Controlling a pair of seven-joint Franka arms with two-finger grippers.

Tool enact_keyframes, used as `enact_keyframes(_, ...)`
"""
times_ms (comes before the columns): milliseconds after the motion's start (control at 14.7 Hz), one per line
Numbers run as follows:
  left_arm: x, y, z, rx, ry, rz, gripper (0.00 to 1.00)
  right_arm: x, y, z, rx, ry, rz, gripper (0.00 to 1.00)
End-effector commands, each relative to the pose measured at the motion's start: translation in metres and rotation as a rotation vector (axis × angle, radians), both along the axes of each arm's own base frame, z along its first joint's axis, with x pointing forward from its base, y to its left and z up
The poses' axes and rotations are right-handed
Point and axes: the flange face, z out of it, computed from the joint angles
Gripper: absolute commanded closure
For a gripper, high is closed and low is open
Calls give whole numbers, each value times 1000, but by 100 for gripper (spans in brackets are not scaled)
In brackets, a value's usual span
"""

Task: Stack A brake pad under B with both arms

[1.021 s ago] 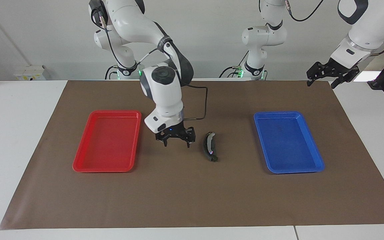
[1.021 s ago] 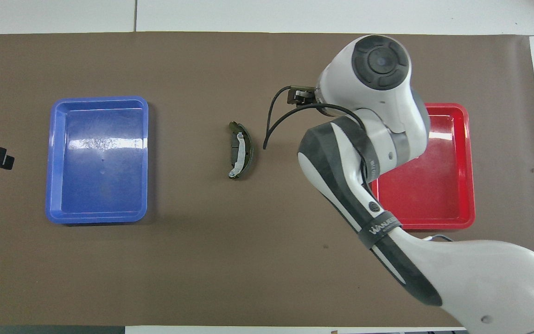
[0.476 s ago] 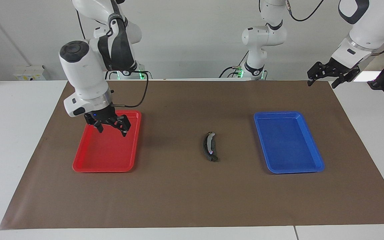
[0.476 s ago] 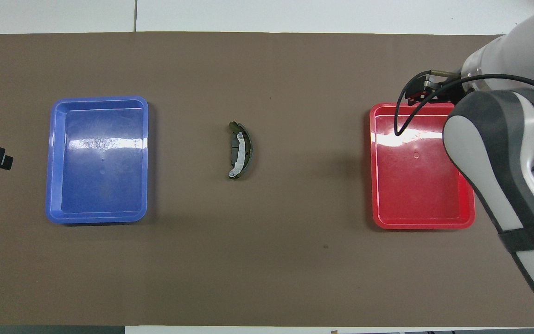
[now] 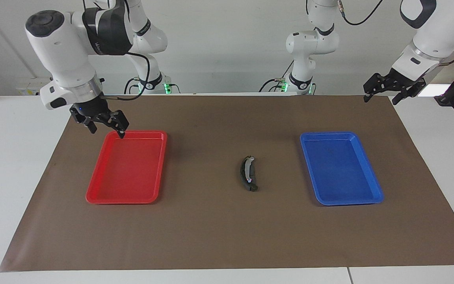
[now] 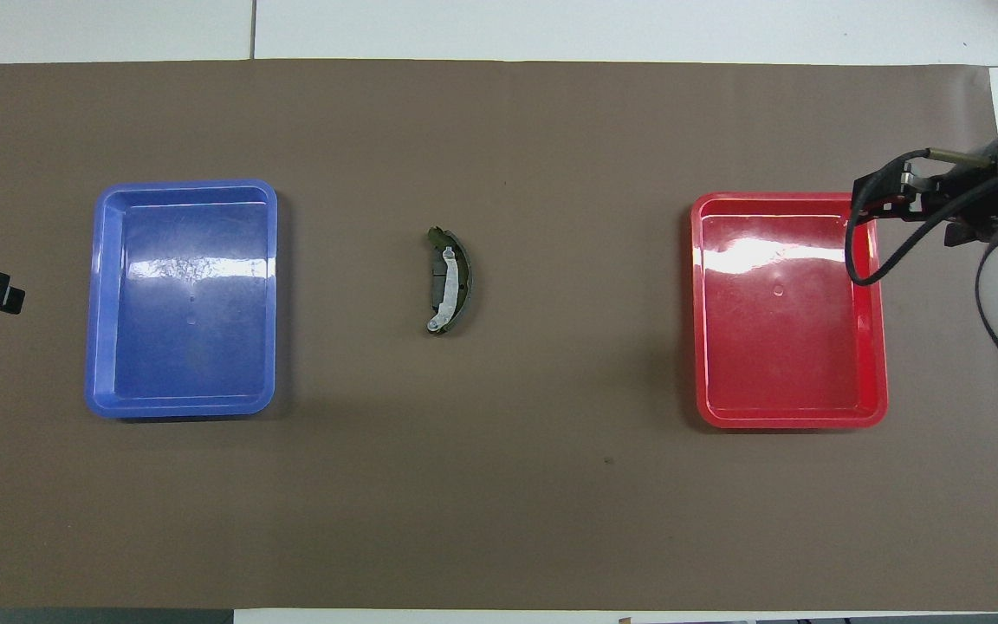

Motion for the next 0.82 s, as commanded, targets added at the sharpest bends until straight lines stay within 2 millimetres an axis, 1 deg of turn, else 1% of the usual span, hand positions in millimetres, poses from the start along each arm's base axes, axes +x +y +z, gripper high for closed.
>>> enact_keyframes(0,-5,-1,1,22,-29,0,1,-17,-15,14,1,47,66,1)
enact_keyframes(136,-2,0,2,54,-48,-7,1,-21,-26,19,2,51,57,1)
enact_keyframes(272,-2,-1,1,59,-52,-6,1,-36,-28,20,6,86,79,1)
enact_keyframes(340,-2,-1,2,59,-59,-6,1,-38,-33,18,8,100,84,1)
enact_keyframes(476,-2,-2,2,58,-59,-7,1,-39,-33,18,10,97,84,1)
enact_keyframes(613,-2,-4,1,56,-58,-12,1,-40,-57,15,23,96,50,1)
enact_keyframes(681,-2,-5,2,54,-59,-15,1,-40,-59,15,23,94,45,1)
enact_keyframes(749,-2,-6,2,54,-59,-18,1,-38,-48,17,18,81,63,1)
